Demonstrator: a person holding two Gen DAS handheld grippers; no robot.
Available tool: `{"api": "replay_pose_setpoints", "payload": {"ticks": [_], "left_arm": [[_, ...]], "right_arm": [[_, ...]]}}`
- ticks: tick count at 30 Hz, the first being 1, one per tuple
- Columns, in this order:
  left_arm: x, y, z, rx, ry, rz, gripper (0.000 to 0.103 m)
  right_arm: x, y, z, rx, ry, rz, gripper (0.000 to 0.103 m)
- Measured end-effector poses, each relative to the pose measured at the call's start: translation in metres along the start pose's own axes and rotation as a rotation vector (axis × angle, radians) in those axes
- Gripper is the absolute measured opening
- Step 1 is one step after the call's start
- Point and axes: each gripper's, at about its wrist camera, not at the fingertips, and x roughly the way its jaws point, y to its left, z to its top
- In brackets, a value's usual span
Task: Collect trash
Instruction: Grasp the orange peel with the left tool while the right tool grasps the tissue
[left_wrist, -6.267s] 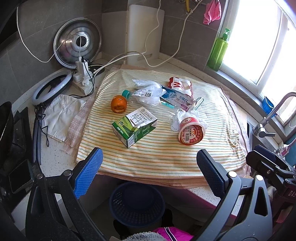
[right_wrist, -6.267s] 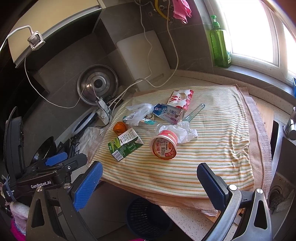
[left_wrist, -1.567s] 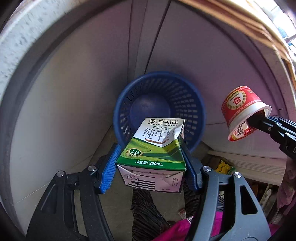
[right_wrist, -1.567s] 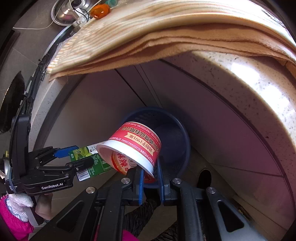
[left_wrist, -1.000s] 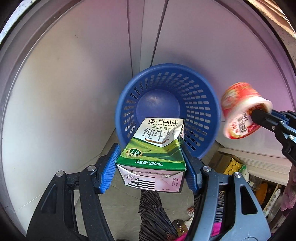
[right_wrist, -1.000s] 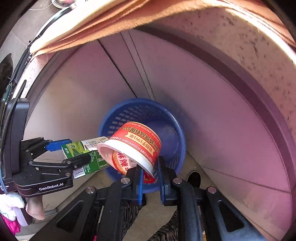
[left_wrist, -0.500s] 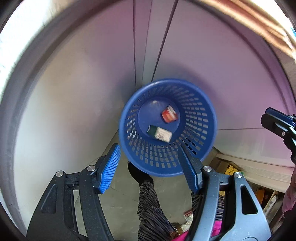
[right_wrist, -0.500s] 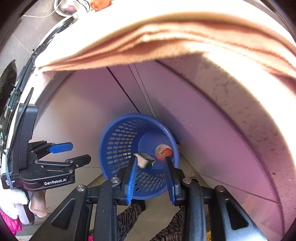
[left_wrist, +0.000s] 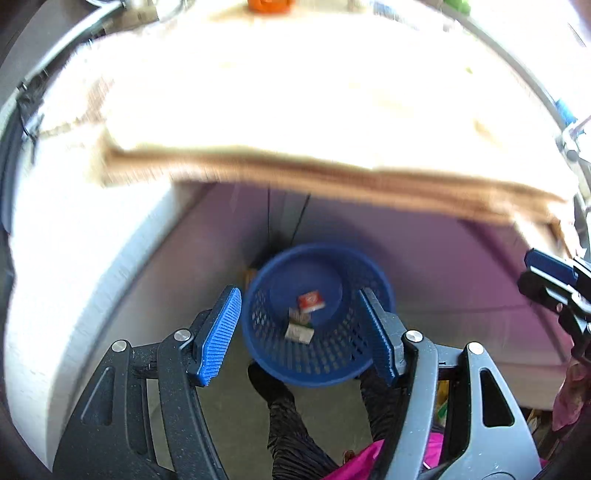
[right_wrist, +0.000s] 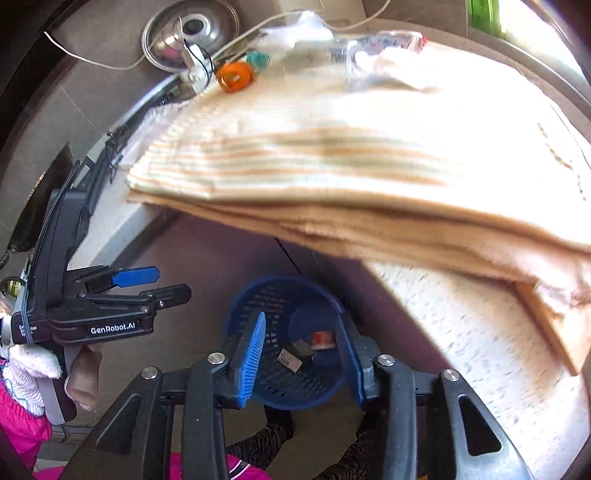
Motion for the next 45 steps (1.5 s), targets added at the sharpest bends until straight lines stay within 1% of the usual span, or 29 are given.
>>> {"api": "replay_pose_setpoints", "payload": {"ticks": [2,4,5,6,8,10,12,14,18,21,24,26,33,35,40,45], "left_arm": [[-0.012,0.003,0.011,-0.012,-0.031,-0.004,0.066],[-0.024,0.006,0.023,-0.023,-0.062,-0.006,0.069],[-0.029,0.007,0.029,-0.030,-0.077,-0.007,0.073],[-0.034,0.009,0.035,-0.038,-0.094,-0.010,0.076],[-0.043,0.012,0.048,-0.052,-0.123,-0.011,0.076],[-0.050,0.015,0.062,-0.061,-0.146,-0.007,0.076],[-0.052,0.020,0.075,-0.069,-0.163,-0.002,0.076],[-0.051,0.015,0.087,-0.079,-0.177,0.004,0.076],[-0.045,0.014,0.120,-0.099,-0.192,0.010,0.077],[-0.038,0.018,0.139,-0.114,-0.194,0.012,0.077],[-0.033,0.021,0.155,-0.132,-0.193,0.010,0.077],[-0.030,0.024,0.164,-0.144,-0.195,0.013,0.077],[-0.020,0.031,0.203,-0.167,-0.198,0.031,0.077],[-0.014,0.035,0.212,-0.183,-0.196,0.029,0.077],[0.002,0.043,0.226,-0.241,-0.171,-0.006,0.077],[0.015,0.044,0.238,-0.244,-0.153,-0.014,0.077]], "right_arm": [[-0.011,-0.003,0.008,-0.001,-0.022,0.009,0.050],[-0.022,-0.006,0.016,-0.003,-0.044,0.013,0.054],[-0.027,-0.009,0.020,-0.002,-0.056,0.014,0.057],[-0.031,-0.011,0.023,0.000,-0.068,0.014,0.059],[-0.038,-0.017,0.033,0.004,-0.092,0.014,0.068],[-0.048,-0.024,0.043,0.007,-0.121,0.014,0.070],[-0.053,-0.029,0.054,0.004,-0.141,0.004,0.073],[-0.056,-0.034,0.064,-0.002,-0.159,-0.006,0.079],[-0.060,-0.047,0.088,-0.011,-0.190,-0.027,0.082],[-0.057,-0.057,0.110,-0.019,-0.210,-0.046,0.085],[-0.051,-0.065,0.132,-0.042,-0.205,-0.059,0.086],[-0.045,-0.068,0.145,-0.060,-0.196,-0.078,0.091],[-0.020,-0.082,0.180,-0.084,-0.154,-0.100,0.093],[-0.013,-0.085,0.187,-0.080,-0.147,-0.098,0.094],[0.002,-0.090,0.200,-0.070,-0.132,-0.090,0.094],[0.016,-0.096,0.209,-0.060,-0.111,-0.085,0.095]]}}
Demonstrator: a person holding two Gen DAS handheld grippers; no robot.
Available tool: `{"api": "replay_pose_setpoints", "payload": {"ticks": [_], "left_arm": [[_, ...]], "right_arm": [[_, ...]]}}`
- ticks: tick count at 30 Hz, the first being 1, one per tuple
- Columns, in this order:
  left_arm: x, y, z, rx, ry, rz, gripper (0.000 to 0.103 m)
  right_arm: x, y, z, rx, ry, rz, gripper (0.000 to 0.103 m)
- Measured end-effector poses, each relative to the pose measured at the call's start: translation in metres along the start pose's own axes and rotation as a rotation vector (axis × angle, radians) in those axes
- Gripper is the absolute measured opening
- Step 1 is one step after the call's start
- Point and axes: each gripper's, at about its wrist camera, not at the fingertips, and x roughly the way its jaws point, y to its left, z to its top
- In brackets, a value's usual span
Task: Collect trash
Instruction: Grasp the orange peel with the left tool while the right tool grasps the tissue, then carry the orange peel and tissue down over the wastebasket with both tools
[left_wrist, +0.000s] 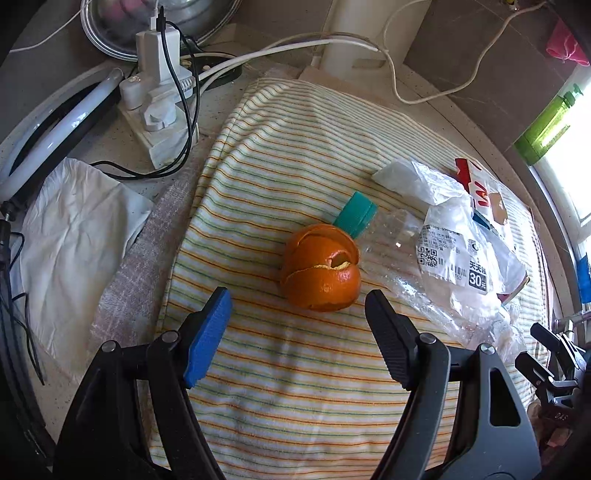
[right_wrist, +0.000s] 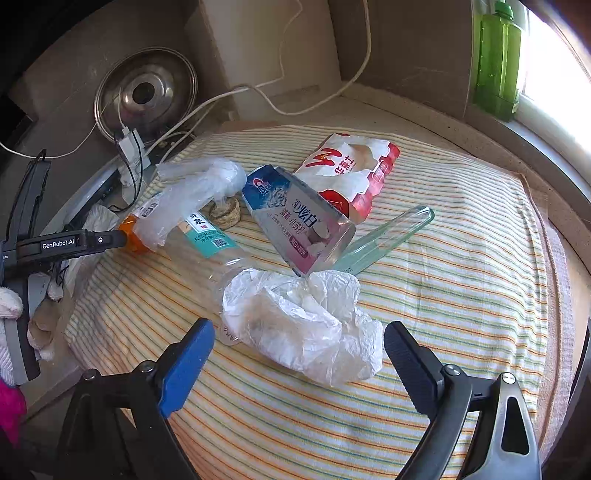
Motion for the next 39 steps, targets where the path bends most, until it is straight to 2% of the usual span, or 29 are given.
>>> {"api": "replay_pose_setpoints", "payload": {"ticks": [5,12,14,18,20,24,27,32,35,39], "left_arm": [[0.013,0.001,0.008,-0.001,0.015,-0.002,0.077],[0.026,-0.003,0.011,0.010,0.035,-0.022,0.077],[0.028,-0.002,0.012,0.002,0.034,-0.029,0.077],[0.030,0.000,0.017,-0.014,0.034,-0.035,0.067],[0.029,0.000,0.018,-0.012,0.030,-0.034,0.064],[0.024,-0.005,0.014,0.005,0.029,-0.049,0.050],[0.021,-0.010,0.011,0.031,0.017,-0.032,0.047],[0.016,-0.010,0.005,0.034,0.006,-0.042,0.045],[0.010,-0.009,0.001,0.040,-0.003,-0.045,0.044],[-0.004,-0.006,-0.004,0.042,-0.023,-0.049,0.044]], "right_arm": [[0.015,-0.005,0.008,0.021,0.029,0.020,0.095],[0.029,0.003,0.009,-0.034,0.064,0.006,0.092],[0.031,0.004,0.008,-0.046,0.075,0.001,0.085],[0.033,0.002,0.007,-0.048,0.089,-0.001,0.069],[0.032,0.001,0.008,-0.040,0.093,0.013,0.057],[0.026,0.000,0.009,-0.024,0.084,0.021,0.047],[0.021,-0.002,0.008,-0.004,0.080,0.034,0.036],[0.016,-0.001,0.004,0.009,0.074,0.043,0.012],[0.011,0.001,0.002,0.019,0.059,0.047,0.007],[0.001,0.004,0.002,0.020,0.033,0.044,0.006]]}}
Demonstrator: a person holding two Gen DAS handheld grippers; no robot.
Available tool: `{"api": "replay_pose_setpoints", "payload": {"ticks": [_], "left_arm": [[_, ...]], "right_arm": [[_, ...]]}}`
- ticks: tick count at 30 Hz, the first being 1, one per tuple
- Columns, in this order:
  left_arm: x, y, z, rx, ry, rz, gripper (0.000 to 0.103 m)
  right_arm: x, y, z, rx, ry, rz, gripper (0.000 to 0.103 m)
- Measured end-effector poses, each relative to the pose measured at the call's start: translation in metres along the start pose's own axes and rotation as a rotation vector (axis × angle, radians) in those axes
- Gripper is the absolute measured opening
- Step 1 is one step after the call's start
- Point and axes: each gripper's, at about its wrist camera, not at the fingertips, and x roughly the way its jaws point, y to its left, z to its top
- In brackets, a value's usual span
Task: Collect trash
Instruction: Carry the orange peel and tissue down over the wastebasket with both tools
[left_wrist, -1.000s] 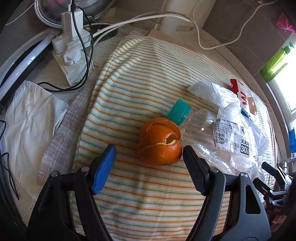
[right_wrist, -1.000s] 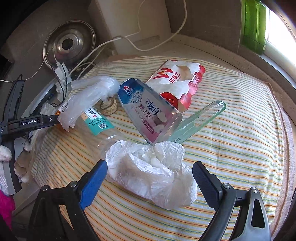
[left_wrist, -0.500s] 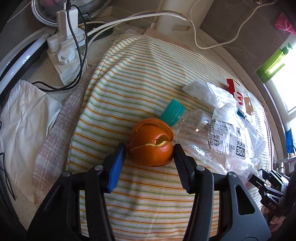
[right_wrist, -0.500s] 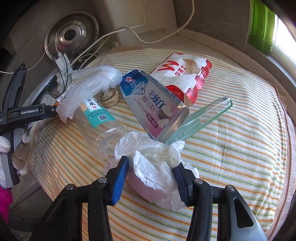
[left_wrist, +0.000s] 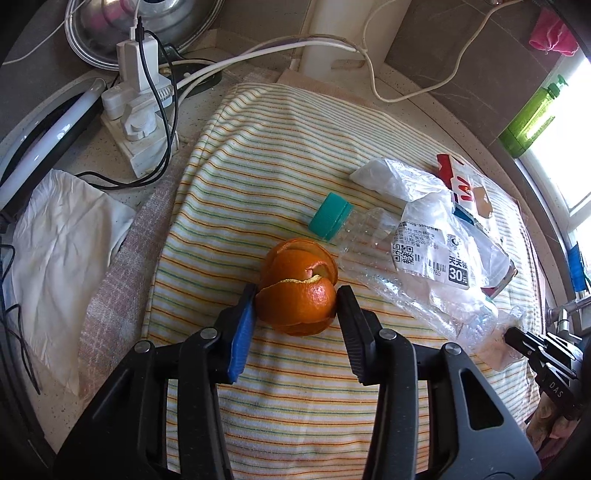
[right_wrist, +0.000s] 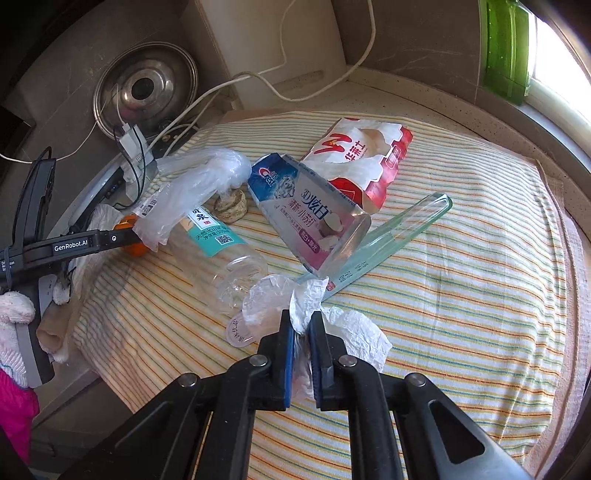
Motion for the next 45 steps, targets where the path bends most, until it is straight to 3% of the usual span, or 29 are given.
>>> {"api": "replay_pose_setpoints", "payload": {"ticks": [10,26,45], "left_arm": [[-0.039,0.001,-0.022,0.018,-0.049,-0.017,0.043],[-0.090,-0.003,-0.082,0.062,-0.072,-0.065,0.043],[-0.107,0.003,-0.171,0.095,0.009,-0.112,0.043]], "right_arm": [[-0.024,0.008,-0.011,0.025,-0.039,0.026,0.004],[-0.075,0.035,-0.051,0.044,-0.099,0.078,0.004],[-0.090,0.080,-0.108,0.085,-0.078,0.151,0.004]]}}
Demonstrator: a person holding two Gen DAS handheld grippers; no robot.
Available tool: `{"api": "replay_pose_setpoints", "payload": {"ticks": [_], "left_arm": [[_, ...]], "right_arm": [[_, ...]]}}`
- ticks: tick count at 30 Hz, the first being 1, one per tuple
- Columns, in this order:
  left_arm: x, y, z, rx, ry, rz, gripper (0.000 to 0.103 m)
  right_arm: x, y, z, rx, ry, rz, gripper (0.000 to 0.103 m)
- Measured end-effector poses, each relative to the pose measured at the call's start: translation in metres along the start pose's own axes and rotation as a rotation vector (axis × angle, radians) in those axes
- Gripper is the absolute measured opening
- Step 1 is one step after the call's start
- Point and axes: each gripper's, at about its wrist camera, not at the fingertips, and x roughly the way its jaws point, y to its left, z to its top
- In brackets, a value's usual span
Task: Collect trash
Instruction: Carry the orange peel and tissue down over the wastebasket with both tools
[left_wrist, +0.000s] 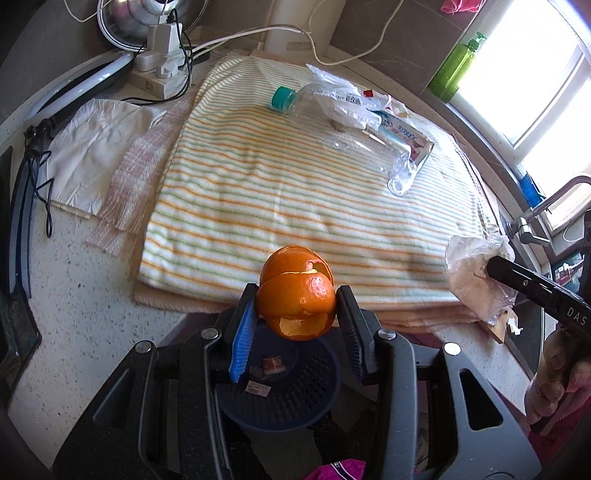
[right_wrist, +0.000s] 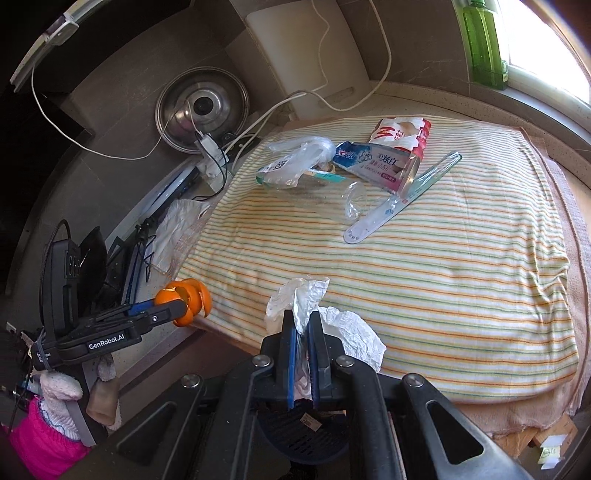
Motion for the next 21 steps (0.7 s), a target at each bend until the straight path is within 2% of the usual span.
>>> {"api": "replay_pose_setpoints", "payload": {"ticks": [3,7,11,21], "left_arm": [[0.002,0.001,-0.013,-0.001,0.018,-0.004,0.043],[0.006,0.005,-0.031,-0.016,0.045,-0.010,0.038],[0.015,0.010,-0.049,-0.024,0.080,-0.012,0.019],[0.056,0.024,-0.099,-0.037,0.190,0.020,0.019]], "right_arm": [[0.003,0.008,-0.011,-0.003,0.011,0.008,0.004],[0.011,0.013,-0.027,0.006,0.040,0.020,0.004],[0.022,0.018,-0.046,0.002,0.077,0.020,0.004],[0.058,0.022,-0.097,-0.007,0.173,0.004,0.004]]}}
